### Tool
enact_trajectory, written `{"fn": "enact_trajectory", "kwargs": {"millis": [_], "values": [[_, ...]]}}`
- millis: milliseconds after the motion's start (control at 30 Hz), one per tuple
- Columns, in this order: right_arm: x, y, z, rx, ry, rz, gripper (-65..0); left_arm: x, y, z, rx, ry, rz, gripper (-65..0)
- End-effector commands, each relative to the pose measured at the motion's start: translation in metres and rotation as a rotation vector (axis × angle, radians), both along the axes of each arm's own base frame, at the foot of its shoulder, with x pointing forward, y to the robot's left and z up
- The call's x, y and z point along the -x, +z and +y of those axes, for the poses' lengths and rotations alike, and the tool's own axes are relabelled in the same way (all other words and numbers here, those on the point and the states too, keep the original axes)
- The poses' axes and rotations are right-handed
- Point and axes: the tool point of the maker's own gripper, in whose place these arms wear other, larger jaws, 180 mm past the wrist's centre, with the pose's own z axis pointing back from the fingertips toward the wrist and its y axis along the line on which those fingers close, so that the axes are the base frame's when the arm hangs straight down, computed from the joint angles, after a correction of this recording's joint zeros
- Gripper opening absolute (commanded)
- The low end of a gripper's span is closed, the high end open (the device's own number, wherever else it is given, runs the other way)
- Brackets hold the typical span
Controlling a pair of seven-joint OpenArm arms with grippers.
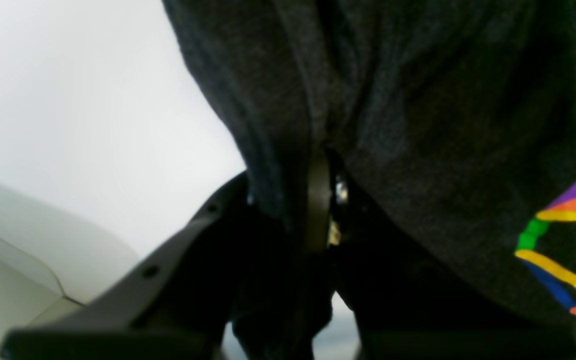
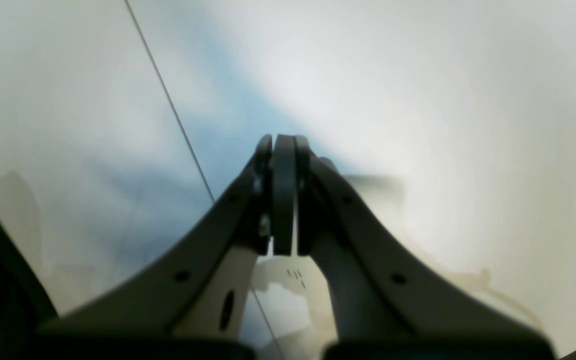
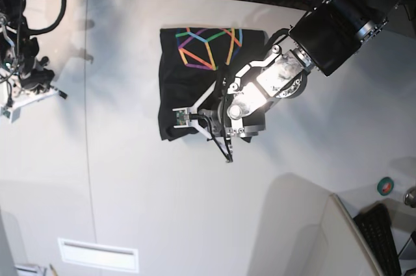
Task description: Layout the t-shirt on the table in an organized manner, then fold the t-shirt properly
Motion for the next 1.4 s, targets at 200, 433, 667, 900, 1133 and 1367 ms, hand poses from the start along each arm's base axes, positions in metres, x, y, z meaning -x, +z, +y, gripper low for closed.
{"fn": "enact_trajectory", "kwargs": {"millis": [200,433,667,900,1133,1367], "values": [[-0.01,0.008,0.001,0.0,-0.004,-0.044,-65.0,-0.01,0.011,-0.006,0.014,-0.006,-0.033,-65.0],[-0.01,0.008,0.002,-0.001,-0.005,-0.044,-65.0,-0.012,0.012,-0.008,0.018,-0.007,-0.037,-65.0],[-0.009,0.008,0.002,-0.001,-0.005,-0.043,-65.0,-0.017,0.017,-0.006,0.023,0.0,-0.052,-27.8],[-0.009,0.007,0.002,-0.001,-0.005,-0.042,-65.0,-0.023,0.025,-0.009,0.034,-0.006,-0.072,-1.3],[-0.004,0.005,0.001,0.002,-0.004,-0.031,-65.0,-0.042,0.074,0.01,0.138,0.096,-0.187,-6.4],[-0.005,0.007,0.0,0.007,0.0,-0.035,-65.0,-0.019,0.08,0.067,0.231,0.36,-0.191,-65.0]]}}
